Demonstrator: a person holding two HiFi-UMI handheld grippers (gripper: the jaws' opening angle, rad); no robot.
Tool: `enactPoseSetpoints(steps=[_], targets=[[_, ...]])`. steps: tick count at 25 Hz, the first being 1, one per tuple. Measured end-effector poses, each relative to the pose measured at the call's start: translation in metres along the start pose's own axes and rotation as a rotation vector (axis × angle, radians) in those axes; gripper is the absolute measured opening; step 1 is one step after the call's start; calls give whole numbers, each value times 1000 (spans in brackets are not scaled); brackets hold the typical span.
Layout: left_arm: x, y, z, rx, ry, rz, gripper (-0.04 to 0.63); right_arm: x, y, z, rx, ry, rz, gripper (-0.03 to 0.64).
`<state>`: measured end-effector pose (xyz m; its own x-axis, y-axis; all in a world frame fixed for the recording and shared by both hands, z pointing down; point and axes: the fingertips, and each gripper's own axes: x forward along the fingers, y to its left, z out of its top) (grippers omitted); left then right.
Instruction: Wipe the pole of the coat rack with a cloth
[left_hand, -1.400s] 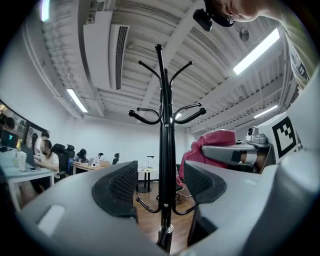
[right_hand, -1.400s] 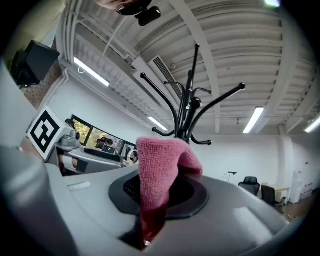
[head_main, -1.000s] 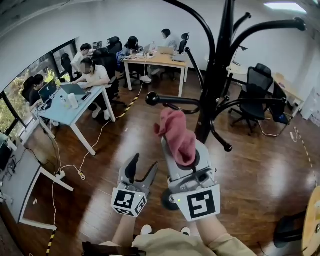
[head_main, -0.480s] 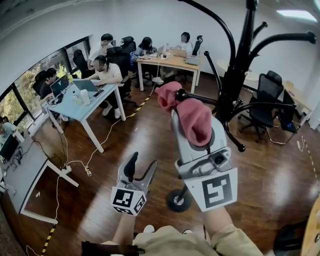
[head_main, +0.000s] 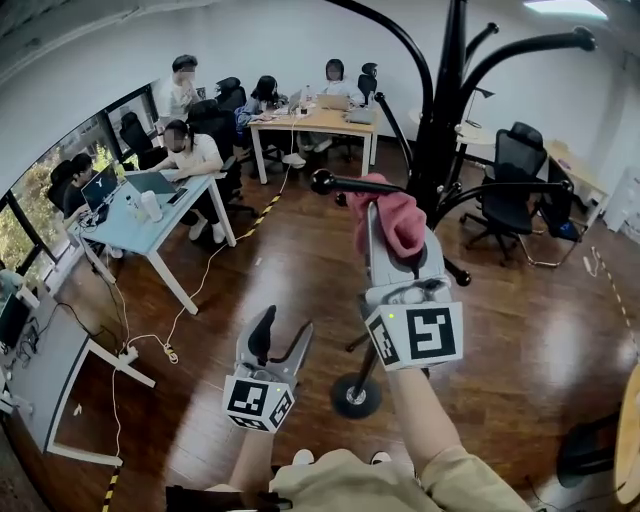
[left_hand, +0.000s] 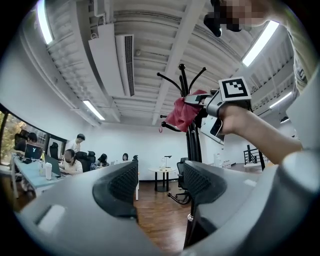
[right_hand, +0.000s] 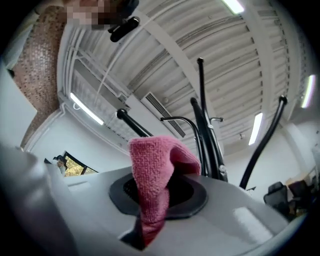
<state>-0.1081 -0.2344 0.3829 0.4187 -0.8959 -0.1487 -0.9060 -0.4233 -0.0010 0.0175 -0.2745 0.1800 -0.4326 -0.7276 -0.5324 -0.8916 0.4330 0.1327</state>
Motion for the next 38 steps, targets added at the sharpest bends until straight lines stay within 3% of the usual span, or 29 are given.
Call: enactPoseSetpoints(steps=[4,14,22,38], targets=[[2,-6,-3,-5,12,-20,265,-3,-22,-23,40,45,-109,48],[-1,2,-16,-25,23,-33,265,-14,-38,-66,110,122,-241,47],[1,2,-22,-50,33,-45,264,-36,-45,-87,111,181,-278,46],[9,-7,-38,-81,57,-69,264,-112,-37,-190,129,458,-286,48]])
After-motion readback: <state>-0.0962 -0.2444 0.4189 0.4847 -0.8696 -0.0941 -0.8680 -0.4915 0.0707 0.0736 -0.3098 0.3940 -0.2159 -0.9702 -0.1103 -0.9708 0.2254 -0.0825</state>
